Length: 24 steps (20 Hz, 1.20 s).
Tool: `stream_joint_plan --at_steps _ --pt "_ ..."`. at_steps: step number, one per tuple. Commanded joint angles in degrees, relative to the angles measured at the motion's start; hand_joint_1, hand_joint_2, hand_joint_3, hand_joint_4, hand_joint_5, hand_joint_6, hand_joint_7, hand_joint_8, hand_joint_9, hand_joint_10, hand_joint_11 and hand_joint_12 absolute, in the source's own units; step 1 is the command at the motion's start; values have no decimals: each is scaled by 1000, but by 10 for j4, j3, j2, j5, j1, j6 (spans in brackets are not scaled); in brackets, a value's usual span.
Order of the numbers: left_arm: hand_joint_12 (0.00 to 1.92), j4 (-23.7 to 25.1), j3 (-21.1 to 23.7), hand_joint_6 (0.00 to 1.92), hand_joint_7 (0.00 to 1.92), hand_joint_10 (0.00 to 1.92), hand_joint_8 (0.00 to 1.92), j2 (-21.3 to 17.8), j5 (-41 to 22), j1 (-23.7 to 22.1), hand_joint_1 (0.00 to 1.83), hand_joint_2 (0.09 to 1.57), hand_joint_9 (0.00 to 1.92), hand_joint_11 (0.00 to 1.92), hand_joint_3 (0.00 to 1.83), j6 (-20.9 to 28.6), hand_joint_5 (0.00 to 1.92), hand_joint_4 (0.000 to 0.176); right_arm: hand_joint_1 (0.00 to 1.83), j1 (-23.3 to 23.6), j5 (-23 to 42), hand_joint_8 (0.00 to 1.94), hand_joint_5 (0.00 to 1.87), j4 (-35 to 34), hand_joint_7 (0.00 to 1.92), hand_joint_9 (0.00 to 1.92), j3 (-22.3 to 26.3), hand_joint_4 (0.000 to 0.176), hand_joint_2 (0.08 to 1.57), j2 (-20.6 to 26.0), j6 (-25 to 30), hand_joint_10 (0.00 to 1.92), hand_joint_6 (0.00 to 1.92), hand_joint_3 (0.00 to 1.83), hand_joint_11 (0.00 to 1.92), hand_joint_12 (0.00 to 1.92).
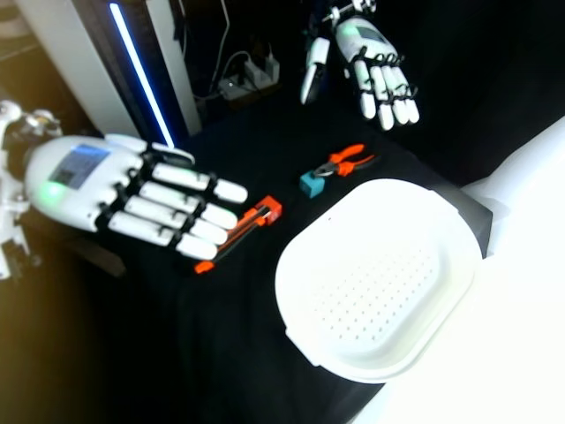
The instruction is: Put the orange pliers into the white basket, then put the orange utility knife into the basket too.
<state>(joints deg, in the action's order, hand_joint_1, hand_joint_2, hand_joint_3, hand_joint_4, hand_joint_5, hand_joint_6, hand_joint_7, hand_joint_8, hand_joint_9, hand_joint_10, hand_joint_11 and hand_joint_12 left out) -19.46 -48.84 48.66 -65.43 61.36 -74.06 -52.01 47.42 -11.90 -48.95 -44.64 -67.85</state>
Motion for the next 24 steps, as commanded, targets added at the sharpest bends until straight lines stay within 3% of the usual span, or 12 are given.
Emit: stream_joint_plan --at_steps 1,4,9,10,14,17,18,19,20,21,22,24 --pt "1 6 3 0 0 0 0 -2 -76 2 201 1179 0 0 15 1 0 100 51 4 74 0 0 1 0 0 1 34 1090 -1 -2 0 0 22 0 0" --pt "0 -8 6 0 0 0 0 2 -76 13 237 1187 0 0 10 1 0 112 144 1 75 0 0 -5 0 0 1 46 1081 -5 -2 0 0 9 0 0" --pt "33 -33 -12 0 0 6 0 31 -35 14 345 1203 15 70 7 1 0 76 92 0 75 0 0 -9 0 0 0 39 1106 -11 -2 0 0 13 0 0" --pt "371 -38 -17 0 26 7 3 37 -27 13 409 1215 27 13 3 1 0 62 126 -1 75 0 0 -10 0 0 -1 48 1105 -15 -2 0 0 10 0 0" --pt "888 -67 -42 7 114 28 6 61 9 1 463 1270 119 0 2 1 60 5 134 -4 75 0 0 -11 0 0 0 44 1125 -18 -2 0 0 13 0 0" --pt "1235 -76 -65 56 342 121 49 82 45 -17 677 1277 289 0 0 0 315 0 92 -6 76 0 0 -14 0 0 -1 34 1163 -18 -2 0 0 19 0 0" --pt "1304 -77 -69 107 429 443 78 87 54 -22 717 1282 237 0 0 0 402 0 95 -7 76 0 0 -14 0 0 -1 32 1163 -18 -2 0 0 16 0 0" --pt "1576 -77 -76 638 429 1034 556 93 67 -28 794 1267 177 0 0 -1 356 0 83 -7 76 0 0 -14 0 0 -1 20 1170 -18 -2 0 0 15 0 0" --pt "1852 -79 -84 1459 341 1512 1241 100 81 -34 797 1349 179 0 0 -2 493 79 104 -8 77 0 0 -15 0 0 -1 29 1183 -18 -2 0 0 17 0 0" --pt "1907 -80 -88 1642 299 1745 1596 104 87 -38 806 1366 235 77 0 -3 520 85 130 -8 77 0 0 -16 0 0 -1 21 1186 -18 -2 0 0 14 0 0" --pt "1918 -81 -92 1697 507 1886 1704 108 95 -42 988 1368 399 379 22 -8 506 40 137 -9 77 0 0 -16 0 0 -1 23 1189 -18 -2 0 0 14 0 0" --pt "1921 -89 -91 1658 696 1920 1886 110 93 -50 1003 1343 833 911 15 -28 578 0 132 -10 78 0 0 -16 0 0 -1 21 1196 -18 -2 0 0 14 0 0"
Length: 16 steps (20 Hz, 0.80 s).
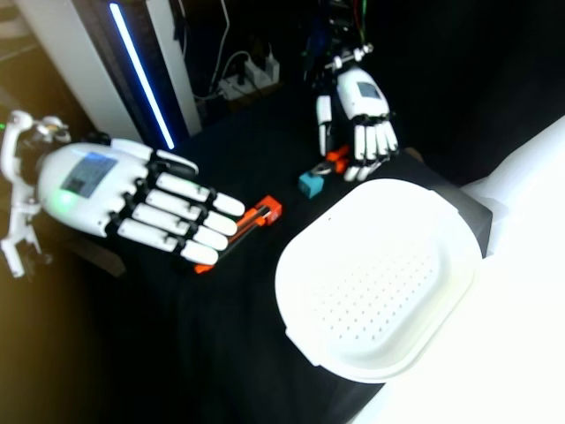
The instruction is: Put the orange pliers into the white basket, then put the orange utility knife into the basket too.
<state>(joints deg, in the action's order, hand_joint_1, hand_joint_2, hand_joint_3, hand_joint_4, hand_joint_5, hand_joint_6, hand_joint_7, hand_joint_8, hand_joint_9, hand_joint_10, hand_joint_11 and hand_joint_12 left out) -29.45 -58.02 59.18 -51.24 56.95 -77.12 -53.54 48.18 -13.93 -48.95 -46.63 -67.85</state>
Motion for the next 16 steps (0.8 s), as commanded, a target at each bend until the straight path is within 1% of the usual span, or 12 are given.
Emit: stream_joint_plan --at_steps 1,2,3,5,6,7,8,10,12,13,15,16 --pt "1921 10 1 1868 1035 1921 1914 3 -59 -8 1129 1292 1193 1285 0 3 871 0 143 4 70 0 0 3 0 0 -1 18 1204 2 -2 0 0 15 0 0" --pt "1921 12 3 1910 1247 1921 1920 -2 -70 -12 1250 1264 1409 1476 0 3 1031 0 128 3 70 0 0 3 0 0 -1 12 1213 2 -2 0 0 15 0 0" --pt "1921 15 7 1919 1387 1921 1921 -8 -82 -15 1271 1276 1442 1262 0 3 1111 0 128 3 70 0 0 3 0 0 -1 23 1218 2 -2 0 0 16 0 0" --pt "1921 30 21 1921 1409 1921 1921 -24 -119 -16 1325 1288 1556 1556 2 3 1147 0 84 3 70 0 0 3 0 0 -1 24 1216 2 -2 0 0 10 0 0" --pt "1921 40 30 1921 1403 1921 1921 -33 -139 -16 1314 1288 1578 1618 1 3 1142 0 79 3 70 0 0 3 0 0 -1 38 1215 2 -2 0 0 9 0 0" --pt "1921 53 40 1921 1400 1921 1921 -44 -161 -16 1313 1288 1575 1625 1 3 1144 0 77 3 70 0 0 3 0 0 -1 35 1218 2 -2 0 0 9 0 0" --pt "1921 64 47 1921 1394 1921 1921 -52 -181 -16 1431 1240 1590 1654 0 3 1145 0 65 3 70 0 0 3 0 0 -1 38 1218 3 -2 0 0 8 0 0" --pt "1921 81 54 1921 1417 1921 1921 -64 -204 -23 1477 1225 1608 1651 0 3 1205 0 72 3 70 0 0 3 0 0 -1 39 1210 3 -2 0 0 2 0 0" --pt "1921 97 48 1921 1440 1921 1921 -68 -198 -50 1522 1209 1623 1665 0 3 1181 0 71 3 70 0 0 3 0 0 -1 36 1222 3 -2 0 0 6 0 0" --pt "1921 99 36 1921 1386 1921 1921 -64 -180 -74 1514 1187 1566 1626 0 3 1136 0 74 3 70 0 0 3 0 0 -1 38 1220 3 -2 0 0 4 0 0" --pt "1921 98 1 1921 1401 1921 1921 -45 -123 -129 1476 1196 1562 1633 0 3 1155 0 80 3 71 0 0 3 0 0 -1 43 1220 3 -2 0 0 3 0 0" --pt "1921 95 -26 1921 1408 1921 1921 -28 -79 -162 1471 1207 1557 1628 0 3 1135 0 86 3 71 0 0 3 0 0 -1 31 1224 3 -2 0 0 5 0 0"
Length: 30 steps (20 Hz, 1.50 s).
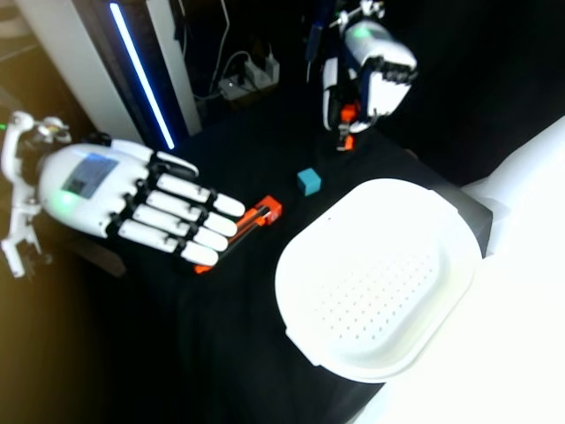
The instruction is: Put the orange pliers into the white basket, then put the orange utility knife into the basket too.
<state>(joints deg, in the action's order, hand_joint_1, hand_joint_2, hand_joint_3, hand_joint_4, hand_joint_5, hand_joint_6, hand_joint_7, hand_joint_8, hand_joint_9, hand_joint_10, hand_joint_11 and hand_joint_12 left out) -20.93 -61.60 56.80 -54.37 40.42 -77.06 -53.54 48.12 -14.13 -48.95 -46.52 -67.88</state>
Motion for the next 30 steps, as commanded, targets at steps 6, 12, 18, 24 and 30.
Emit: stream_joint_plan --at_steps 6,12,18,24,30 --pt "1921 -34 -137 1921 1211 1921 1921 103 169 -130 1299 1235 1356 1464 0 -44 1016 0 82 3 71 0 0 11 0 0 -3 3 1253 -4 -1 0 0 10 0 0" --pt "1921 -89 -249 1921 918 1921 1921 189 278 -145 1356 1276 1061 1205 5 -47 741 0 208 3 71 0 0 22 0 0 -9 0 1247 -8 7 0 0 0 0 0" --pt "1520 -105 -266 595 305 876 486 206 295 -142 742 1253 185 18 0 -47 254 43 181 3 71 0 0 25 0 0 -9 0 1251 -8 12 0 0 0 0 0" --pt "0 -77 -186 1 0 0 0 150 210 -116 385 1245 0 0 1 -47 3 102 311 3 68 0 0 35 0 0 -14 18 1223 -8 25 0 0 0 0 0" --pt "0 -27 -17 4 0 0 0 7 -9 1 289 1279 0 0 7 -29 12 119 238 4 22 0 0 36 0 0 -47 43 1227 -39 44 0 0 2 0 0"
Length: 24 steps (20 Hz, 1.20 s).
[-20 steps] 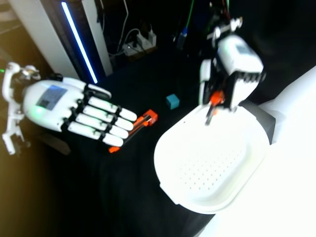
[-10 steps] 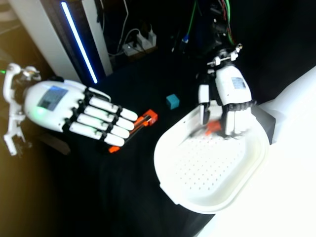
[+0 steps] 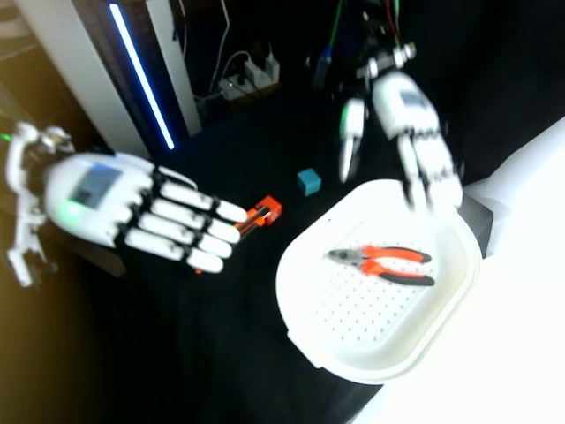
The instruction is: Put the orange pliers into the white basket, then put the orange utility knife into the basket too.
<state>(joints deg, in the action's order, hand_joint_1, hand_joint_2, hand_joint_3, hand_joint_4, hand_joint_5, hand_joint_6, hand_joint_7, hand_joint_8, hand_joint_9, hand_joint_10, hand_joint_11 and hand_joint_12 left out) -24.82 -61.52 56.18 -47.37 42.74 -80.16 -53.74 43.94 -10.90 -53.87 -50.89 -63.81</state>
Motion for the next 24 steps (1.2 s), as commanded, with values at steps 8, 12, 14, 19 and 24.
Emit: stream_joint_plan --at_steps 8,12,14,19,24 --pt "0 11 94 26 81 0 23 -59 -290 141 334 1416 0 0 13 43 120 41 330 31 1 0 0 -8 0 0 -48 0 1245 -57 4 0 0 9 0 0" --pt "0 9 99 11 44 0 2 -59 -307 152 268 1399 0 0 2 49 103 70 563 45 -35 507 478 -8 549 379 -79 0 1306 -91 4 733 342 0 65 1317" --pt "0 9 100 10 45 0 2 -60 -312 155 291 1404 0 0 3 52 104 72 765 50 -48 1479 549 -8 616 534 -90 38 1346 -102 4 1683 1390 5 421 1800" --pt "0 8 103 9 29 0 0 -63 -327 167 334 1415 0 0 6 59 110 83 1412 71 -47 1941 1124 -8 1337 1435 -103 0 1254 -108 2 1921 1921 0 1405 1921" --pt "0 -3 104 4 19 0 1 -63 -345 178 308 1408 0 0 0 63 106 99 1291 81 64 1941 1080 18 1332 1482 -51 0 1300 -63 1 1921 1921 13 1479 1921"
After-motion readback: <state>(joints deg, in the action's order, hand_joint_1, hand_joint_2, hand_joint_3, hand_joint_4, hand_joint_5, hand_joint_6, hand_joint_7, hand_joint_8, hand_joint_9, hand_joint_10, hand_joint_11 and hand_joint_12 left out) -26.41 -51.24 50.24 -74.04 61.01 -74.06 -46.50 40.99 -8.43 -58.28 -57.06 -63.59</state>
